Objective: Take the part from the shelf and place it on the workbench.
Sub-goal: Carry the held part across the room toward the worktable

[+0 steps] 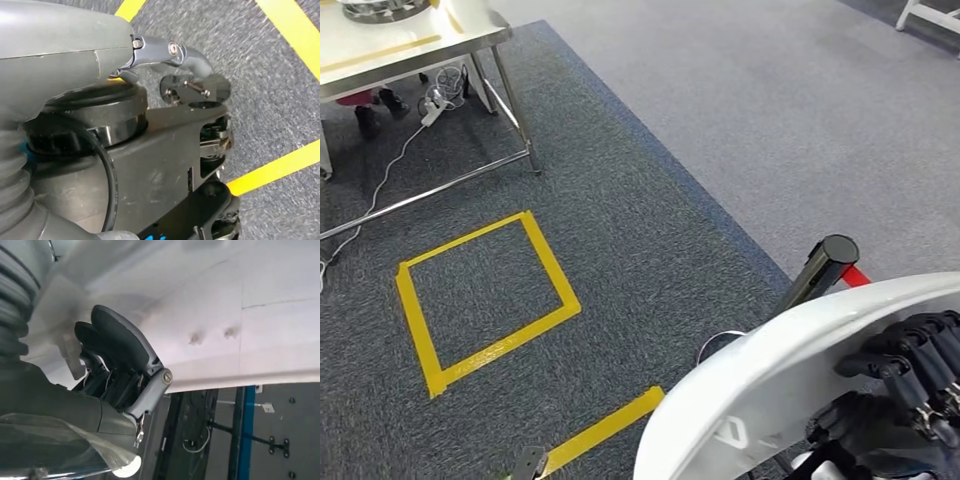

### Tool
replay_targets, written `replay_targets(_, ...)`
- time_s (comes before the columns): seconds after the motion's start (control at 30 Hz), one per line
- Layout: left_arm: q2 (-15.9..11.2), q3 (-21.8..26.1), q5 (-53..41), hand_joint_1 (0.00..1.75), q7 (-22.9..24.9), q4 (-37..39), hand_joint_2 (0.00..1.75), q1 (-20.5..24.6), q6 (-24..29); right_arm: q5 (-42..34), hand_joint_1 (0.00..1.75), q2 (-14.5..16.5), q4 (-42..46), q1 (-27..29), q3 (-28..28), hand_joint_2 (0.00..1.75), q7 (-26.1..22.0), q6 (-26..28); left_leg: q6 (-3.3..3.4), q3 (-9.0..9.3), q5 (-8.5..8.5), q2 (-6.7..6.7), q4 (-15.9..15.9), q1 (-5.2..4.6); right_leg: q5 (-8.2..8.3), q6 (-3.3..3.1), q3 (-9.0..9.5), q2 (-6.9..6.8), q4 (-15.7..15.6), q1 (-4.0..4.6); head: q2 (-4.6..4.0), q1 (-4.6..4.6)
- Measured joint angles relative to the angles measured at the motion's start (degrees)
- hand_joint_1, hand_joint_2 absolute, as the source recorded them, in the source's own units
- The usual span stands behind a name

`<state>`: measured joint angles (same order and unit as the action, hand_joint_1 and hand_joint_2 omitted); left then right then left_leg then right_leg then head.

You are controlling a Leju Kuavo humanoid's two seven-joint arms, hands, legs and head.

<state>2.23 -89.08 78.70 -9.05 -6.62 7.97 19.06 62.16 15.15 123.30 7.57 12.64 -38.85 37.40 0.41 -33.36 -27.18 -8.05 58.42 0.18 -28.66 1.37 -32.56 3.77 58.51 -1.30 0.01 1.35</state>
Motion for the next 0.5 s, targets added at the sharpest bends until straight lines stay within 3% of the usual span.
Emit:
replay_targets(0.07, 0.0, 0.0, 0.0, 0.0, 0.0, 0.0, 1.75, 0.0, 0.0, 0.0, 1.75, 0.0, 0.0, -0.1, 0.0, 1.75, 0.0, 0.0, -0.64, -0.71, -1.02, 1.97, 1.6, -0.15, 0.0, -0.72, 0.49, -1.53, -0.4, -0.13, 0.0, -0.26)
replay_targets(0.13, 0.0, 0.0, 0.0, 0.0, 0.0, 0.0, 1.75, 0.1, 0.1, 0.0, 1.75, 0.0, 0.0, -0.1, 0.1, 1.75, 0.0, 0.0, -1.17, -3.48, -4.04, 5.61, 7.6, -0.25, -0.24, -1.32, 0.97, -3.38, -0.7, -0.07, -0.01, -0.62)
replay_targets(0.2, -0.1, 0.0, 0.0, 0.0, 0.0, 0.0, 1.75, 0.2, 0.1, 0.0, 1.75, 0.0, -0.1, 0.0, 0.1, 1.75, 0.0, 0.0, -1.54, -6.9, -6.58, 7.04, 14.5, -0.07, -0.58, -1.55, 1.27, -5.25, -0.7, 0.07, -0.01, -0.73)
replay_targets(0.23, -0.2, 0.0, 0.0, 0.0, 0.0, 0.0, 1.75, 0.2, 0.2, 0.0, 1.75, 0.0, -0.1, -0.1, 0.1, 1.75, 0.0, 0.0, -1.62, -7.59, -6.51, 7.21, 15.8, -0.01, -0.77, -1.55, 1.43, -6.1, -0.6, 0.1, -0.01, -0.74)
replay_targets(0.27, -0.2, 0.0, 0.0, 0.0, 0.0, 0.0, 1.75, 0.2, 0.2, -0.1, 1.75, 0.0, -0.1, -0.1, 0.1, 1.75, 0.0, 0.0, -1.6, -7.18, -5.35, 7.37, 14.9, 0.01, -0.96, -1.51, 1.67, -6.89, -0.6, 0.12, -0.01, -0.74)
replay_targets(0.3, -0.3, 0.0, 0.0, 0.0, 0.1, 0.0, 1.75, 0.1, 0.2, -0.1, 1.75, 0.0, -0.1, -0.1, 0.1, 1.75, 0.0, 0.0, -1.46, -5.74, -3.32, 7.8, 12.0, 0.0, -1.19, -1.43, 1.99, -7.63, -0.6, 0.14, -0.01, -0.74)
replay_targets(0.37, -0.4, 0.0, 0.0, 0.0, 0.2, 0.0, 1.75, 0.0, 0.4, -0.4, 1.75, 0.0, -0.1, -0.1, 0.1, 1.75, 0.0, 0.0, -0.83, -2.02, 0.08, 10.47, 4.3, -0.5, -1.7, -1.09, 2.65, -8.89, -0.6, 0.32, -0.01, -0.74)
replay_targets(0.43, -0.4, 0.0, -0.1, 0.0, 0.4, 0.0, 1.75, 0.1, 0.6, -0.7, 1.75, 0.0, -0.1, 0.0, 0.1, 1.75, 0.0, 0.0, -0.09, -0.35, 0.71, 12.69, 0.5, -1.17, -2.12, -0.53, 2.93, -10.05, -0.7, 0.61, -0.01, -0.71)
replay_targets(0.5, -0.4, 0.0, -0.1, 0.0, 0.4, 0.0, 1.75, 0.0, 0.8, -1.0, 1.75, 0.0, -0.2, 0.0, 0.1, 1.75, 0.0, 0.0, 0.56, -0.4, 0.5, 11.9, 0.0, -1.33, -2.4, 0.11, 3.24, -11.31, -0.9, 0.76, 0.0, -0.67)
